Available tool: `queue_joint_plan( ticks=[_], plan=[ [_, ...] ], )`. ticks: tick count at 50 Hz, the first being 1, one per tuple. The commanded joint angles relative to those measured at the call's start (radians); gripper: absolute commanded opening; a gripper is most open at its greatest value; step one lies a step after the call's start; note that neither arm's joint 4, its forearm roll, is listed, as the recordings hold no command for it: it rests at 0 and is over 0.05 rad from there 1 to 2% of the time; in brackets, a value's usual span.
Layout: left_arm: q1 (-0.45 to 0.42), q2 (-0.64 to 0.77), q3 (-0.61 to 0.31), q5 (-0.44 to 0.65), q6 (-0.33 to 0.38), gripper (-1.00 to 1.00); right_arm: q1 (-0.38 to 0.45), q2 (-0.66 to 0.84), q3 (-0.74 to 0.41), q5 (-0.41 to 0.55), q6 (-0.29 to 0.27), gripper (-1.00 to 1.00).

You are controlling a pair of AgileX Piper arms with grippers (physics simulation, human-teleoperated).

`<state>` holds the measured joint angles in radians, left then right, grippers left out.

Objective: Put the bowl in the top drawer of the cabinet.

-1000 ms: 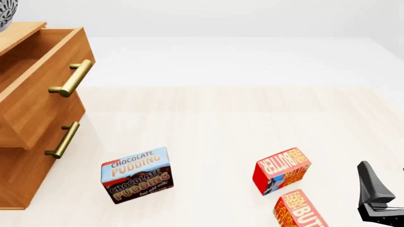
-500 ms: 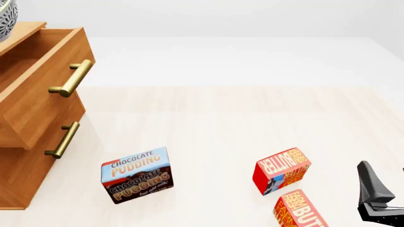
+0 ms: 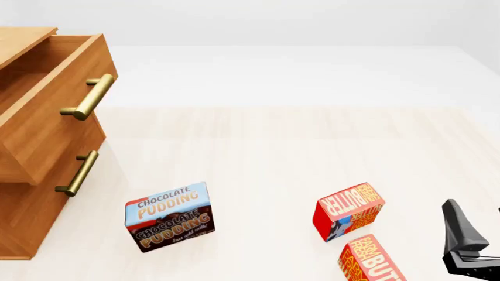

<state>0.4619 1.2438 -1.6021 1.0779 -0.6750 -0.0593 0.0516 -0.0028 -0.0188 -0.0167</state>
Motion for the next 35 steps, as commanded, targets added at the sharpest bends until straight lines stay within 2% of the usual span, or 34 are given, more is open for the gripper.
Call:
queue_joint_plan(
  ticks=[1,14,35],
  plan=[
    [0.054,0.056,-0.015,-0.007,-0.042,-1.0,0.0,-0.002,0.0,0.001,0.0,1.0],
    [0.07,0.072,-0.036,-0.01,-0.093,-1.0,0.001,-0.003,0.0,0.002,-0.001,1.0],
    [0.111,0.115,-0.063,-0.015,-0.096,-1.0,0.004,-0.005,0.0,0.002,-0.001,1.0]
  ],
)
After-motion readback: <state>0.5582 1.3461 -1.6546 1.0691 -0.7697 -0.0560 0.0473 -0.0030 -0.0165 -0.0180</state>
